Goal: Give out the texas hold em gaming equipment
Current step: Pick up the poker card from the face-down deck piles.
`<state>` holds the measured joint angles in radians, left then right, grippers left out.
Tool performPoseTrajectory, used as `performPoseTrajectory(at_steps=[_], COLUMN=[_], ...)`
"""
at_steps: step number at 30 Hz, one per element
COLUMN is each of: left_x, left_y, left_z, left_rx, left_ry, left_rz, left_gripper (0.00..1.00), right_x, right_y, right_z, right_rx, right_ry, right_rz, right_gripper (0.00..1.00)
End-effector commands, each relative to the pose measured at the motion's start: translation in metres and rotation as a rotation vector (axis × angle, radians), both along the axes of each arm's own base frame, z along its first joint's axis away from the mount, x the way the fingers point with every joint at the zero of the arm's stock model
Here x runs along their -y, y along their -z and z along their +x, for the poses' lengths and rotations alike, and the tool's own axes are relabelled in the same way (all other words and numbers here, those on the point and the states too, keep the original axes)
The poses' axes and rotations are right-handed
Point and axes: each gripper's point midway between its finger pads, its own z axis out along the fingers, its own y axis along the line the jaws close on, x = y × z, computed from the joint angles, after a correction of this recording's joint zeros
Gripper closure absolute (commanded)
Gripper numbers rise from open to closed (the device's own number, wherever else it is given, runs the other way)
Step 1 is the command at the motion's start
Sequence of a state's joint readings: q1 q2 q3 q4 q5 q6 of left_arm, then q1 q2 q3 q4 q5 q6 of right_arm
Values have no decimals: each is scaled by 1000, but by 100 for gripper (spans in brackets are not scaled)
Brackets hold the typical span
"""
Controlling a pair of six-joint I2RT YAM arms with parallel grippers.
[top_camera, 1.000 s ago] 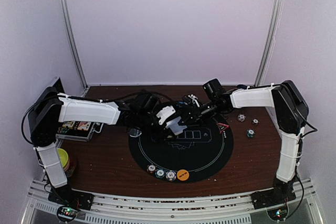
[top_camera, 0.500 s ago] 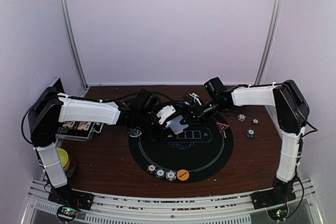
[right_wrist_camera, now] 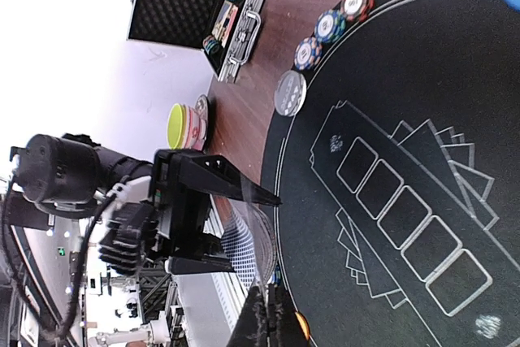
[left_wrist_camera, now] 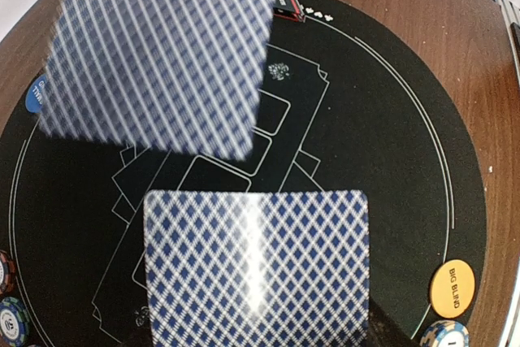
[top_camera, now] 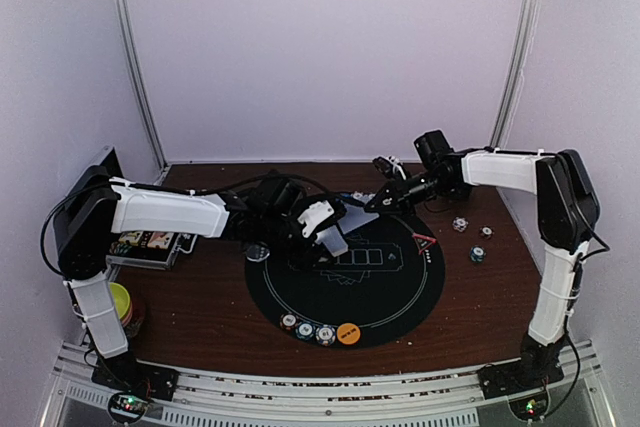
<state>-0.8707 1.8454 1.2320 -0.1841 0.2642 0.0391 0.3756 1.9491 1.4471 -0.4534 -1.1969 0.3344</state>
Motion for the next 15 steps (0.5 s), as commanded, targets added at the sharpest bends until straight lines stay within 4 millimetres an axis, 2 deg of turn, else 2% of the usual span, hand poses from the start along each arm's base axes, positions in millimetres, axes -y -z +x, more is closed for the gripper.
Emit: performPoseTrajectory(at_steps=[1,9,15], left_x=[8,9,8], left_y=[-34,-57,-61], left_z=[1,3,-7], left_rx=[51,71,53], left_ry=[10,-16,-33], left_rz=[-71,-82,-70], left_gripper=[41,41,41], right_x=[28,77,106], right_y=[-21,20,43], right_z=[12,44,69], right_rx=[76,45,53], right_ry=[1,-27,22], right_rz=[-42,-198,-292], right_gripper=[100,100,100])
